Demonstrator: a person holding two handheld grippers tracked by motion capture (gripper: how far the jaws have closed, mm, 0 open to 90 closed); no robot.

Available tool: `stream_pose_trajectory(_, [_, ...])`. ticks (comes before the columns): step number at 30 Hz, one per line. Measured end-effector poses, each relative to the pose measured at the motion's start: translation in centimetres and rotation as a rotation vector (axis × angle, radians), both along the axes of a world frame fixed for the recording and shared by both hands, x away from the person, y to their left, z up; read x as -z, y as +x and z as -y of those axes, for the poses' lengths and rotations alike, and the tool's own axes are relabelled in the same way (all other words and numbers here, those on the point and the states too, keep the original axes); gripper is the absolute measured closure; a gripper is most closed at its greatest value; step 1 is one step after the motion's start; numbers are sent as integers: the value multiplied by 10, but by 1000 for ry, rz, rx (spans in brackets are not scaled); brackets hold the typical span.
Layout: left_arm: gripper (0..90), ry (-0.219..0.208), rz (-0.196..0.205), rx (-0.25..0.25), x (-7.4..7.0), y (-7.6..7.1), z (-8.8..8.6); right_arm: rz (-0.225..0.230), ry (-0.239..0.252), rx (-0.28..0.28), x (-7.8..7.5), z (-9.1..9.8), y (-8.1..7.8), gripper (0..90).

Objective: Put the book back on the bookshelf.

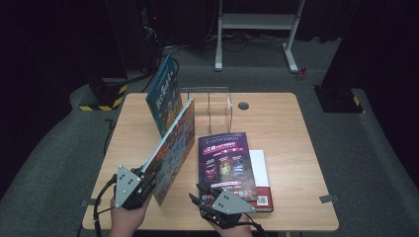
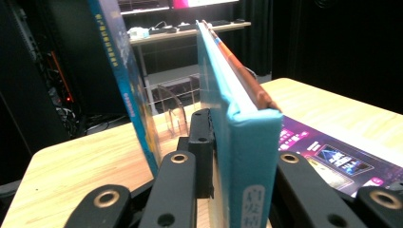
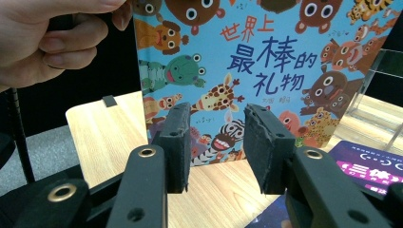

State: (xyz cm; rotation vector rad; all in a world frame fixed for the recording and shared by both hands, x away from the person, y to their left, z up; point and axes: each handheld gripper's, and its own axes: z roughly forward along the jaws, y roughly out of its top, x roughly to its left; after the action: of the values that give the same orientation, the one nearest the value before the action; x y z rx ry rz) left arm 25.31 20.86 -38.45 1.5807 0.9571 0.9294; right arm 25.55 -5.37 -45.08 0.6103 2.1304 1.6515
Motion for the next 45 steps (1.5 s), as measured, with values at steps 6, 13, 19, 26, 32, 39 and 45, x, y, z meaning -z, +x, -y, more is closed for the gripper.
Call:
stream_pose_trajectory(6, [773,7,-6,-9,-1,1,-6,2,-4,1,1,0,1,622])
stream_pose_trajectory(13, [767,23,-8,-13,-2,2,-10,-3,-4,1,1,-1,1,622])
stream_pose_trajectory(19, [767,34,-15,-10,-3,2,-11,-5,-8,-1,2,-1,1,621])
stream_pose_trajectory(26, [766,4,-39,9,-4,4,-16,-5,-8,-1,2,0,2,620])
stream_pose_trajectory(32, [757,-5,-48,39,-5,4,-20,-8,-10,-1,2,0,2,620])
stream_pose_trajectory(39, [785,-36,-61,33,-6,4,-23,-7,-13,-5,2,-1,2,620])
stream_pose_trajectory(45, [808,-39,-40,47,-5,4,-23,-7,-13,-2,2,-1,1,621])
